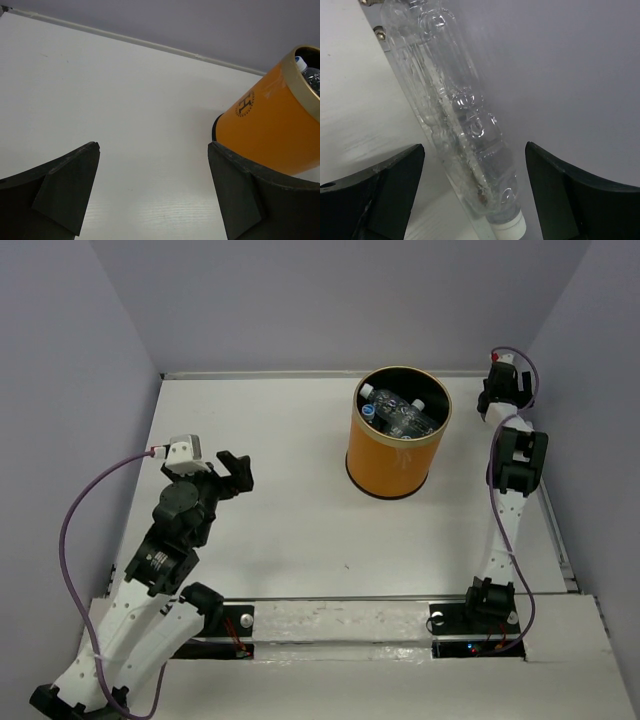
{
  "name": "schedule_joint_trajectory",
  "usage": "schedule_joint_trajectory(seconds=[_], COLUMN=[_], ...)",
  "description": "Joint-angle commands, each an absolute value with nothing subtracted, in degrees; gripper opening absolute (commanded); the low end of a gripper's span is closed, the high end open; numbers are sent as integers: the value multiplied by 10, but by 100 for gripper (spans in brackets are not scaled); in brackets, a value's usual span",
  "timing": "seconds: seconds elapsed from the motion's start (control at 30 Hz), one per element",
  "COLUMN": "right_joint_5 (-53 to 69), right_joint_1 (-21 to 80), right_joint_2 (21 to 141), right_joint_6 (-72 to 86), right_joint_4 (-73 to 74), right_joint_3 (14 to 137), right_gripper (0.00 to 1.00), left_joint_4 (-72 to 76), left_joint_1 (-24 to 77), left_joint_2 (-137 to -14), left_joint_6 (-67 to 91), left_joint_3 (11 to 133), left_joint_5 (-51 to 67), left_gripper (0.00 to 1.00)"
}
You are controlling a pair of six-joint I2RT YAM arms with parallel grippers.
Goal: Put the plastic bottles in the bin
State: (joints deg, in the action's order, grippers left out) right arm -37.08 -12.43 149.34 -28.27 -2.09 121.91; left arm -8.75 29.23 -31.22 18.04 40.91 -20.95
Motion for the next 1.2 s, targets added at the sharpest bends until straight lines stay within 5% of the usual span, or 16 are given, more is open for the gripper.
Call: schedule_joint_trajectory(seconds=[0.0, 0.27, 0.37, 0.43, 0.63, 1.17], right_joint_5=[-396, -384, -389, -381, -300, -93], right_joint_1=[-132, -149, -156, -156, -156, -145], right_joint_2=[1530, 1563, 1566, 1547, 1386, 935], right_joint_6=[-323, -319, -324, -306, -177, 196], right_joint_4=[-56, -61, -71, -76, -113, -224], right_joint_3=[1273, 1281, 1281, 1265, 1125, 645], right_gripper=[85, 69, 39, 30, 22, 22], left_joint_4=[-57, -53, -51, -50, -48, -40], left_joint_1=[278, 263, 251, 249, 241, 244], left_joint_2=[-330, -354, -361, -364, -367, -323], left_joint_6=[169, 168, 170, 170, 171, 176], left_joint_3=[407, 409, 409, 410, 412, 411], left_joint_5=[-191, -178, -171, -167, -156, -119], left_gripper=[99, 99, 99, 99, 98, 98])
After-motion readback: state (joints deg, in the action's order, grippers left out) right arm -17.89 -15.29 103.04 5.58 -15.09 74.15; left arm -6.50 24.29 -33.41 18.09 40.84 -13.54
